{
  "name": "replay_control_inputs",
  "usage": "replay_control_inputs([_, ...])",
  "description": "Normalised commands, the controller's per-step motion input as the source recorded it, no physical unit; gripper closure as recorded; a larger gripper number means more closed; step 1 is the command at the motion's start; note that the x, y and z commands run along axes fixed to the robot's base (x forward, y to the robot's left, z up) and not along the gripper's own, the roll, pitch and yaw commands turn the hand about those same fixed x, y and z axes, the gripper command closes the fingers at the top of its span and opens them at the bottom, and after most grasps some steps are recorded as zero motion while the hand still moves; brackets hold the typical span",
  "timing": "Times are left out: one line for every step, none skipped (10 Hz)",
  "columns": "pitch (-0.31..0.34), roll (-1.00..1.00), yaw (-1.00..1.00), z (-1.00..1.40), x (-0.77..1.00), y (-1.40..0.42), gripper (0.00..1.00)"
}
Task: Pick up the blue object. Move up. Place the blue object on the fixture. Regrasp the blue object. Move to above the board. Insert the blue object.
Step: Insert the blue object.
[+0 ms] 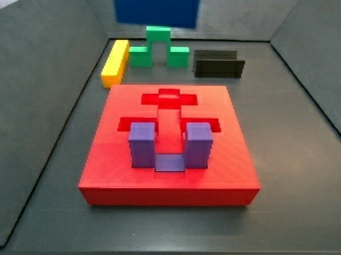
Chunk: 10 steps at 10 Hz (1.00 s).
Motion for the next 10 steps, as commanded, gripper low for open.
replay_control_inputs([-0.010, -0.40, -0.15, -0.27, 0.58, 0.12, 1.00])
replay_control_inputs([-0.013, -0.42, -0.15, -0.23, 0.57, 0.19, 1.00])
replay_control_inputs([-0.007, -0.42, -0.14, -0.24, 0.57, 0.26, 1.00])
replay_control_inputs([0.009, -0.43, -0.04, -0.29, 0.31, 0.42, 1.00])
replay_control_inputs([0.000, -0.31, 0.00, -0.61, -0.08, 0.43, 1.00])
replay_control_inputs([-0.023, -0.20, 0.00, -0.80, -0.07, 0.32, 1.00])
replay_control_inputs([-0.106, -0.11, 0.00, -0.88, 0.00, 0.21, 1.00])
replay_control_inputs([-0.219, -0.08, 0.00, -0.77, 0.00, 0.09, 1.00])
replay_control_inputs([-0.394, -0.10, 0.00, -0.40, -0.23, 0.03, 1.00])
replay_control_inputs([-0.360, -0.11, 0.00, -0.16, -0.05, 0.06, 1.00])
